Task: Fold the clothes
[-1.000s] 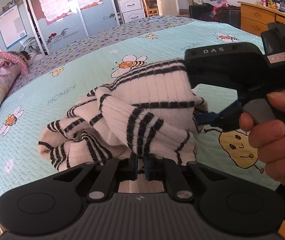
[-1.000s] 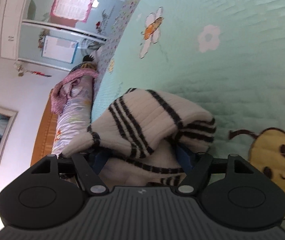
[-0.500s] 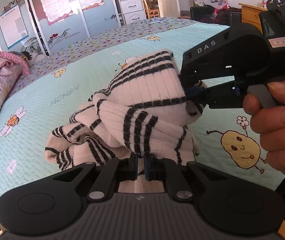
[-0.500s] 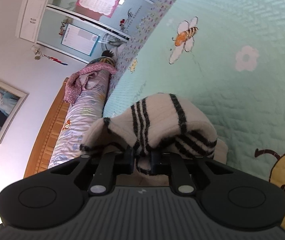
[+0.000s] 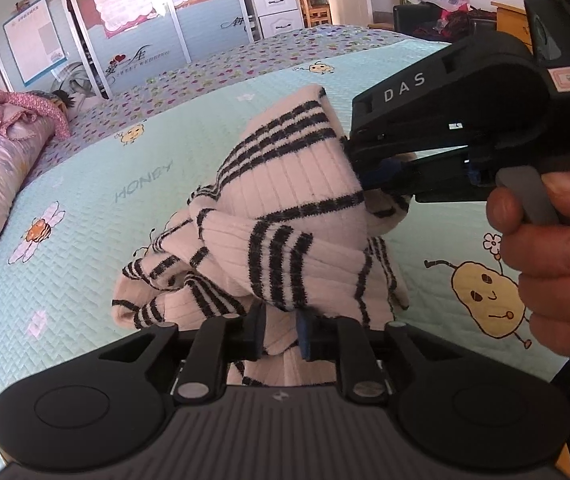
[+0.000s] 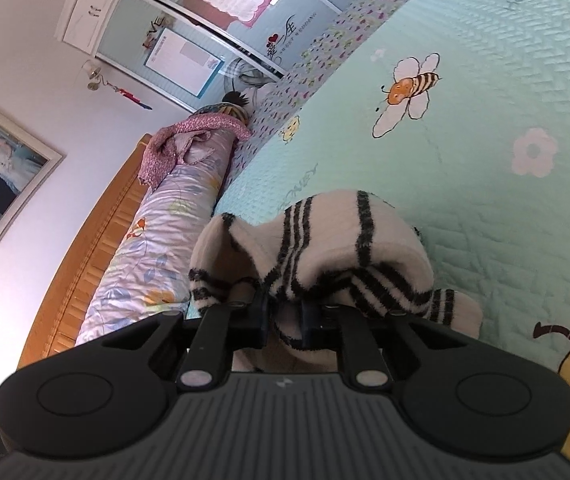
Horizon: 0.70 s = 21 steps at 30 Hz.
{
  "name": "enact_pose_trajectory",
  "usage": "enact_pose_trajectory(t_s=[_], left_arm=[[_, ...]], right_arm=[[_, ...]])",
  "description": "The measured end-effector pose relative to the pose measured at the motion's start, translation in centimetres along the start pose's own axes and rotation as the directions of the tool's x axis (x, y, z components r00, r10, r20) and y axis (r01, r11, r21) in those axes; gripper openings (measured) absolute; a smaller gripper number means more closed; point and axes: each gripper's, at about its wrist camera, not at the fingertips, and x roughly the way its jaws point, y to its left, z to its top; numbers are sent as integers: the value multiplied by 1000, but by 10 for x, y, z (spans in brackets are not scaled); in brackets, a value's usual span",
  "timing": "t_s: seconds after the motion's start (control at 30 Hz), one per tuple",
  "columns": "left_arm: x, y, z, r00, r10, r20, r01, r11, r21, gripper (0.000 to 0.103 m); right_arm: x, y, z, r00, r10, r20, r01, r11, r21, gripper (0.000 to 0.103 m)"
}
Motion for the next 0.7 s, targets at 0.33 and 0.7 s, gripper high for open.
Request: enact_pose_trajectory(t_s=[0.33, 0.7], left_arm=[[4, 9, -6, 1000, -4, -3, 4, 1000, -24, 31], [-29, 40, -53, 997, 77, -9, -78, 989, -129, 56]], right_arm=[[6, 13, -1, 1000, -3, 5, 3, 999, -46, 15], [8, 82, -37, 997, 63, -42, -73, 940, -334, 15]])
